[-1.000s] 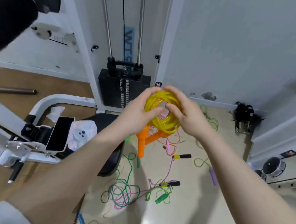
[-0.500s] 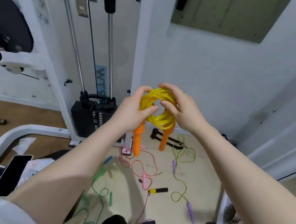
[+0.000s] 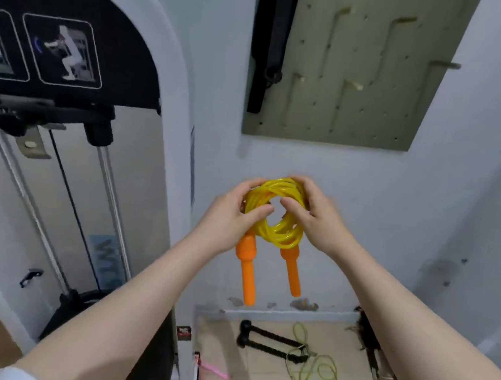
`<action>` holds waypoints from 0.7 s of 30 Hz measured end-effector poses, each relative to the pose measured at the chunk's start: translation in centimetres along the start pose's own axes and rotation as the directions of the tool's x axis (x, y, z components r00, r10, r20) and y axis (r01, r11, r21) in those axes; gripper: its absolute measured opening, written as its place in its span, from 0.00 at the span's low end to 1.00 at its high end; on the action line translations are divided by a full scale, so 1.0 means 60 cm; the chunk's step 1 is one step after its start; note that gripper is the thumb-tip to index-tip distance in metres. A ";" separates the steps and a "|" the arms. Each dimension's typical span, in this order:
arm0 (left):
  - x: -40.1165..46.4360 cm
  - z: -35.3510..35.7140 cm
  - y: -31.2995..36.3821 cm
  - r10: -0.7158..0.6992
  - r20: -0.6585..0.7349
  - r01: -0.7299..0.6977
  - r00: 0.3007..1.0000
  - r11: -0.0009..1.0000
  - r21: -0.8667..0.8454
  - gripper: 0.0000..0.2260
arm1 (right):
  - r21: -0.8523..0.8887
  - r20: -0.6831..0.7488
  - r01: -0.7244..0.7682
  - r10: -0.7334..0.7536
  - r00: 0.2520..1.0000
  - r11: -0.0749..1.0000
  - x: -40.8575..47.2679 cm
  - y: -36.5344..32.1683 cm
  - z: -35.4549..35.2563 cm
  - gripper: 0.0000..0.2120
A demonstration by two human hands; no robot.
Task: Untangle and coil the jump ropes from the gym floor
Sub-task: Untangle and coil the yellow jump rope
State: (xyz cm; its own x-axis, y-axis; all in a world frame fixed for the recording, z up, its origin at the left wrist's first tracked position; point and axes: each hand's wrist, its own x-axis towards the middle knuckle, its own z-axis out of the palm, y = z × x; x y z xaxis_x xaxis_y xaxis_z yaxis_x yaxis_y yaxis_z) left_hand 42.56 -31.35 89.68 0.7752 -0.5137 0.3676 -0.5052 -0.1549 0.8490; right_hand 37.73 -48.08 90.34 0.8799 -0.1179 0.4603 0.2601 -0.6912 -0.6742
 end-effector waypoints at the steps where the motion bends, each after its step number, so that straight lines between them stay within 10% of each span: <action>1: 0.038 -0.002 -0.005 0.010 0.009 -0.010 1.000 1.000 -0.007 0.15 | 0.005 -0.017 -0.007 0.007 1.000 1.000 0.033 0.014 -0.003 0.15; 11: 0.349 0.003 -0.043 0.195 0.014 -0.195 0.981 0.981 0.004 0.15 | -0.048 -0.238 -0.011 -0.001 0.971 0.999 0.275 0.117 -0.052 0.11; 21: 0.591 0.040 -0.042 0.234 -0.267 -0.260 0.935 0.963 -0.065 0.18 | -0.473 -0.192 0.155 -0.273 0.943 0.867 0.533 0.171 -0.137 0.18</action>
State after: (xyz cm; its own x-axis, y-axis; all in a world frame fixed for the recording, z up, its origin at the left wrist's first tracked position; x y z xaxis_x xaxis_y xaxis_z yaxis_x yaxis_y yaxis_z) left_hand 70.45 -51.18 99.66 0.7076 -0.2912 0.6439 -0.6635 0.0396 0.7471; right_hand 65.29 -64.84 102.89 0.6825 -0.0591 0.7285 0.1736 -0.9551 -0.2401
